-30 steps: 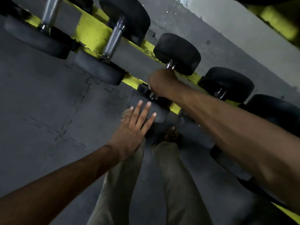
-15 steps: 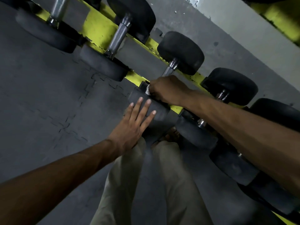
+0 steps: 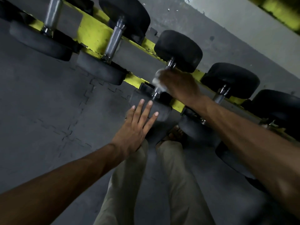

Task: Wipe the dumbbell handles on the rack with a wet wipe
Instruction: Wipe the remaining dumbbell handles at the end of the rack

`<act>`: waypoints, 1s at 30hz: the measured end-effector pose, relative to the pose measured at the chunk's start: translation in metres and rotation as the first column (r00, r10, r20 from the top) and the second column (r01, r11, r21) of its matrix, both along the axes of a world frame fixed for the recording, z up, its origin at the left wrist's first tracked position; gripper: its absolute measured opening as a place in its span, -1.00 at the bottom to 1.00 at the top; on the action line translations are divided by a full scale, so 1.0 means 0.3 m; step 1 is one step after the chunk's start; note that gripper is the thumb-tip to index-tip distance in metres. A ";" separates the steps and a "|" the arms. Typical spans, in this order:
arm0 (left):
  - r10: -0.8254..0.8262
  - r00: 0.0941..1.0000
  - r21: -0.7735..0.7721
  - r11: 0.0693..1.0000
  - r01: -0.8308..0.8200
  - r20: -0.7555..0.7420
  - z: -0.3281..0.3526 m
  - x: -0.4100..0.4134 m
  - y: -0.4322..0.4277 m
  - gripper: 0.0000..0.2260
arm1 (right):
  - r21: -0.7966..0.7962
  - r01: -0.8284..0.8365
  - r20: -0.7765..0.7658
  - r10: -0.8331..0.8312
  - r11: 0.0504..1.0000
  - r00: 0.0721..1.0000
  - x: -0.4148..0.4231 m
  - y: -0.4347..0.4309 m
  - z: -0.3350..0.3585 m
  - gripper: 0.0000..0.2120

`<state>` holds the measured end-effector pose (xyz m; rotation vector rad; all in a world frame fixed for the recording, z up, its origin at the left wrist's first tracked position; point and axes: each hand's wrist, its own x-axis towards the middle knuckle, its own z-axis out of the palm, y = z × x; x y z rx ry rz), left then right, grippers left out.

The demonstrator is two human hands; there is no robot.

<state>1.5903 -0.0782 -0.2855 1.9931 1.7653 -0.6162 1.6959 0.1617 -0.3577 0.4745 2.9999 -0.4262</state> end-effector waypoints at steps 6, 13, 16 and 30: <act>-0.015 1.000 0.050 0.999 0.014 0.012 -0.007 -0.010 -0.014 -0.38 | -0.320 0.681 -0.103 -0.739 0.658 0.665 -0.050 -0.173 0.014 -0.80; -0.026 0.999 0.085 0.996 0.028 -0.023 -0.019 -0.012 -0.018 -0.31 | -0.784 0.255 0.597 -0.800 -0.567 0.056 -0.173 -0.125 0.002 -0.81; -0.040 0.999 0.071 0.997 0.042 -0.023 -0.030 -0.016 -0.022 -0.30 | -0.671 -0.107 0.725 -0.680 -0.733 0.111 -0.199 -0.042 -0.020 -0.64; -0.057 0.998 0.095 0.994 0.055 0.019 -0.030 -0.029 -0.029 -0.26 | -0.673 -0.230 0.714 -0.699 -0.703 0.049 -0.179 -0.037 -0.054 -0.71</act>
